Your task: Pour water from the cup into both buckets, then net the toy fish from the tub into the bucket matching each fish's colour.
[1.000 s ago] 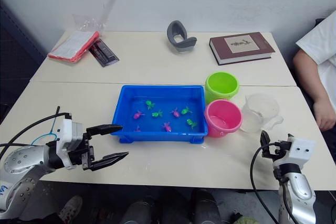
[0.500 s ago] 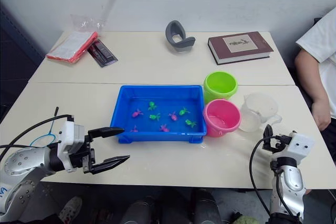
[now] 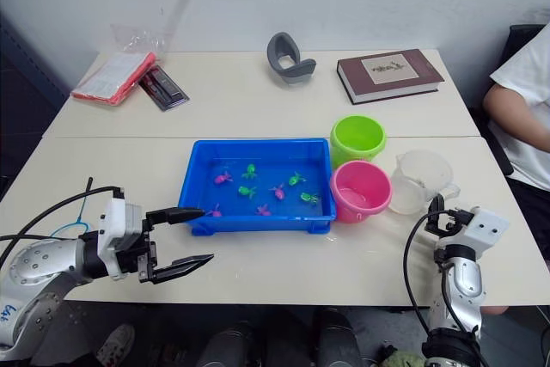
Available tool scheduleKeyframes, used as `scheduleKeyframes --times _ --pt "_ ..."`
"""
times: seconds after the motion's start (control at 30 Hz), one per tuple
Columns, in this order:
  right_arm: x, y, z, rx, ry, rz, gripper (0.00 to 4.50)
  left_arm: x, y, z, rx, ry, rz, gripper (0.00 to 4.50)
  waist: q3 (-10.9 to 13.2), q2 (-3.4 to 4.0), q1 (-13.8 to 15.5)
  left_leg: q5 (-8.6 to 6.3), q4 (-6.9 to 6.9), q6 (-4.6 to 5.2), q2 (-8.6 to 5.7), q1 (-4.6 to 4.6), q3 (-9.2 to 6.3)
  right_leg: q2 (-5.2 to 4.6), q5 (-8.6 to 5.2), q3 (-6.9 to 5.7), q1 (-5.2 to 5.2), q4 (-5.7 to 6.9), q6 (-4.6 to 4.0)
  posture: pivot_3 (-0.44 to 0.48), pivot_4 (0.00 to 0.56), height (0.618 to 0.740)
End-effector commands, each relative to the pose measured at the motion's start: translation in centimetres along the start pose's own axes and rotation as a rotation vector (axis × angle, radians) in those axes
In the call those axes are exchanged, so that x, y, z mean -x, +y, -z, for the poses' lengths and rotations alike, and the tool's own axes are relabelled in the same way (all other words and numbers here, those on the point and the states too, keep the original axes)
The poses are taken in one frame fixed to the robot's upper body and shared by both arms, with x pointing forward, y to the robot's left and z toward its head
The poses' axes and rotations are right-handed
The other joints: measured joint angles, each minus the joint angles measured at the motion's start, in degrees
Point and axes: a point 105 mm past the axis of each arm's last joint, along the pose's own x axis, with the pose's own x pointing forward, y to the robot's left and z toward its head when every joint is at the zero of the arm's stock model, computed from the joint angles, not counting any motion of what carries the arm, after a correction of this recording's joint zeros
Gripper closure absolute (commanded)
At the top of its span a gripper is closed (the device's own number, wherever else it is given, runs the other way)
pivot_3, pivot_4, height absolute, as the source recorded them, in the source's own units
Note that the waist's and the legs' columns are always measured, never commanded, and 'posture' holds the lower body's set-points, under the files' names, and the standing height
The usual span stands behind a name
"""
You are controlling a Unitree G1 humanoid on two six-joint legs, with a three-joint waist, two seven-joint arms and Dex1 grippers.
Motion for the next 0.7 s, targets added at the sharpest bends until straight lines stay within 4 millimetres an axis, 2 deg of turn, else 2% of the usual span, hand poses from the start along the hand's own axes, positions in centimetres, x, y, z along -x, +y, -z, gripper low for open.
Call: scheduleKeyframes --times 0.03,0.1,0.23,0.37,0.4,0.57,0.67,0.7 --pt "-0.5 0.0 -1.3 -0.011 -0.057 -0.021 0.06 -0.2 0.2 -0.1 -0.024 -0.006 0.004 0.0 0.0 0.0 -0.09 0.0 0.0 0.0 0.0 0.0 0.0 0.0 0.0 0.0 0.0 0.01 0.0 0.0 0.15 0.74" --pt "-0.8 0.4 -1.6 -0.018 -0.074 -0.042 0.06 -0.4 0.2 -0.1 -0.027 -0.009 0.003 0.0 0.0 0.0 -0.27 0.0 0.0 0.0 0.0 0.0 0.02 0.0 0.0 0.01 -0.02 0.03 0.0 0.0 0.15 0.74" --pt "-1.0 0.7 -1.9 -0.03 -0.089 -0.052 1.85 -0.5 0.2 0.1 -0.03 -0.011 0.001 0.0 0.0 0.0 -0.65 0.0 0.0 0.0 0.0 0.0 0.02 -0.02 0.0 0.03 -0.02 0.04 0.0 0.0 0.15 0.74" --pt "-0.9 1.0 -2.0 -0.047 -0.101 -0.074 4.03 -0.3 0.1 0.3 -0.029 -0.01 -0.004 0.0 0.0 0.0 -0.96 0.0 -0.01 0.0 0.0 0.0 0.02 -0.03 0.0 0.03 -0.02 0.03 0.0 0.0 0.15 0.74" --pt "-0.8 1.0 -2.0 -0.045 -0.103 -0.074 4.43 -0.3 0.1 0.5 -0.026 -0.01 -0.005 0.0 0.0 0.0 -1.08 0.0 -0.01 0.01 0.0 0.0 0.02 -0.04 0.0 0.03 -0.02 0.03 0.0 0.0 0.15 0.74" --pt "-0.5 1.1 -3.3 -0.06 -0.137 -0.073 4.43 -0.1 0.2 0.6 -0.027 -0.011 0.011 0.0 0.0 0.0 -1.15 0.0 -0.01 0.0 0.02 -0.01 0.03 -0.03 0.0 0.05 -0.06 0.05 0.0 0.0 0.15 0.74" --pt "-0.2 1.2 -5.3 -0.009 -0.179 -0.11 4.43 -0.1 0.7 -0.1 -0.036 -0.036 0.015 0.0 0.0 0.0 -1.09 0.01 -0.01 -0.01 0.02 -0.01 0.04 -0.03 0.0 0.07 -0.09 0.09 0.0 0.0 0.15 0.74" --pt "0.0 1.7 -6.0 0.057 -0.185 -0.158 4.43 -0.1 0.9 -0.4 -0.03 -0.06 0.008 0.0 0.0 0.0 -1.07 0.01 -0.01 -0.01 0.03 -0.03 0.04 -0.04 0.0 0.07 -0.11 0.09 0.0 0.0 0.15 0.74"
